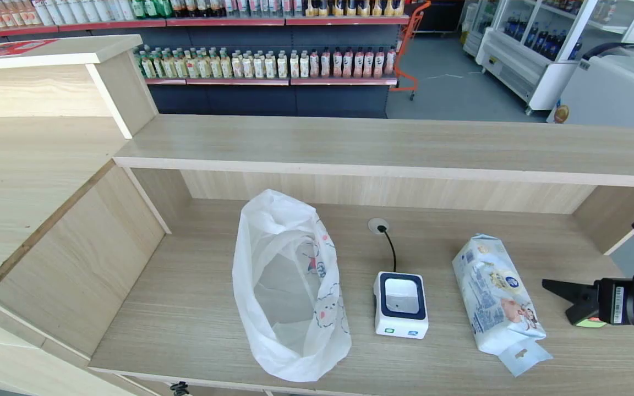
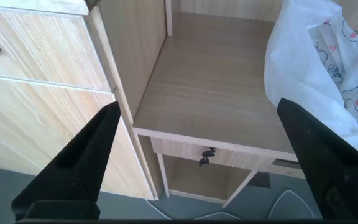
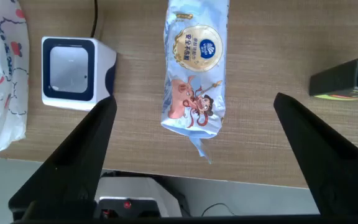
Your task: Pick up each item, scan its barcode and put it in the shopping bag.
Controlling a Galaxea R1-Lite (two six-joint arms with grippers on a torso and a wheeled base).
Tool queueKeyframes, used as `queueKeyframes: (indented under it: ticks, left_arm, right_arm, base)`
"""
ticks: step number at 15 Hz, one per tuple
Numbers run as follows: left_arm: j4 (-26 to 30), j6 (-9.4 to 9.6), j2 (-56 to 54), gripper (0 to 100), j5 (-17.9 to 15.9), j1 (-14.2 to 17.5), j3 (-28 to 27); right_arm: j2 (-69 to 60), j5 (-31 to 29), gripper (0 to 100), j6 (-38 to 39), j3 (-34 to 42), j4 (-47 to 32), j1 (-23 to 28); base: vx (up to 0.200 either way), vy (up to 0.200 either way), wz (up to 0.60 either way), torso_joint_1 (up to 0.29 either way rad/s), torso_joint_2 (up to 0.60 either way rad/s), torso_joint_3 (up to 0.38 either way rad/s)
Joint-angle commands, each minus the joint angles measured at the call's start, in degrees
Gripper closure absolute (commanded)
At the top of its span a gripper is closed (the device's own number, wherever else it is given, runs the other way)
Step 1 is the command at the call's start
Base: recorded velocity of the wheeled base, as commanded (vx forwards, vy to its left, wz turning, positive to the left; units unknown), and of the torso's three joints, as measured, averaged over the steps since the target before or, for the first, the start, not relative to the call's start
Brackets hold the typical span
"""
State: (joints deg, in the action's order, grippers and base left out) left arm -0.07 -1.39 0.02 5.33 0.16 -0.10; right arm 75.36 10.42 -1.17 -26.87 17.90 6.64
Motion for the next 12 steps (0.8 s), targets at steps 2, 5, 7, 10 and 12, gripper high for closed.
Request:
queueKeyframes:
  ticks: [2, 5, 7, 10, 12]
  left_arm:
    - [-0.01, -0.02, -0.02, 0, 0.03, 0.02, 0.01]
    - [-0.01, -0.02, -0.02, 0, -0.05, 0.02, 0.01]
    - [-0.01, -0.02, -0.02, 0, 0.03, 0.02, 0.01]
    - [-0.01, -0.02, -0.02, 0, -0.05, 0.02, 0.01]
    - [-0.01, -0.02, -0.02, 0, -0.05, 0.02, 0.01]
  right_arm:
    - [9.19, 0.39, 0, -0.85, -1.52, 1.97, 0.3]
    - [14.73, 1.44, 0, -4.72, -3.19, 4.25, 2.06]
    - [17.8, 2.32, 0, -4.98, -4.68, 4.34, 1.88]
    - [23.51, 5.66, 0, -8.67, -6.44, 4.52, 1.62]
    - [26.15, 6.01, 0, -9.9, -7.32, 5.83, 1.62]
  base:
    - [0.0, 0.0, 0.0, 0.0, 0.0, 0.0]
    - [0.0, 0.0, 0.0, 0.0, 0.0, 0.0]
    - [0.0, 0.0, 0.0, 0.0, 0.0, 0.0]
    - [0.0, 0.0, 0.0, 0.0, 0.0, 0.0]
    - [0.0, 0.0, 0.0, 0.0, 0.0, 0.0]
